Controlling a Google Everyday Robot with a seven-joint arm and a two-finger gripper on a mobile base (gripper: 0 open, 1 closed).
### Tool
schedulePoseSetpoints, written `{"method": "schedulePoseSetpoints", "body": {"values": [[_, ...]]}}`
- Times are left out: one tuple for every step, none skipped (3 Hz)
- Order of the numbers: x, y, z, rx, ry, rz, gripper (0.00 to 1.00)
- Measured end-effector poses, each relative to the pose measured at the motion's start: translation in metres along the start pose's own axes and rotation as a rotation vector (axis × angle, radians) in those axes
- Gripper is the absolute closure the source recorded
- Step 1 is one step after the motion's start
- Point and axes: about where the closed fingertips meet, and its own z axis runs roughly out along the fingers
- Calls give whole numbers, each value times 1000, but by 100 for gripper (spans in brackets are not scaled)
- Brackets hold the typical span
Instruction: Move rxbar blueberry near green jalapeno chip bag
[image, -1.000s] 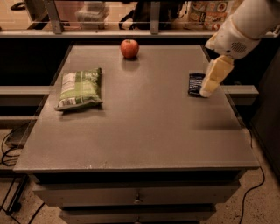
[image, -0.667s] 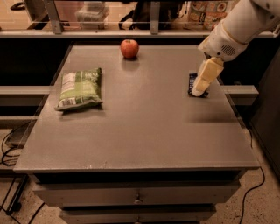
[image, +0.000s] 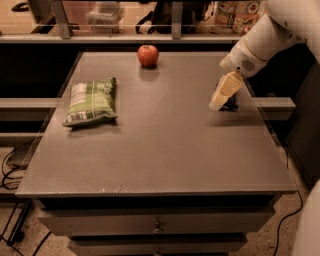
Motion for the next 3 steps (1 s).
{"method": "schedulePoseSetpoints", "body": {"values": [[22, -9, 20, -24, -2, 63, 0], [35, -11, 32, -43, -2, 93, 0], [39, -10, 40, -54, 16, 92, 17]]}}
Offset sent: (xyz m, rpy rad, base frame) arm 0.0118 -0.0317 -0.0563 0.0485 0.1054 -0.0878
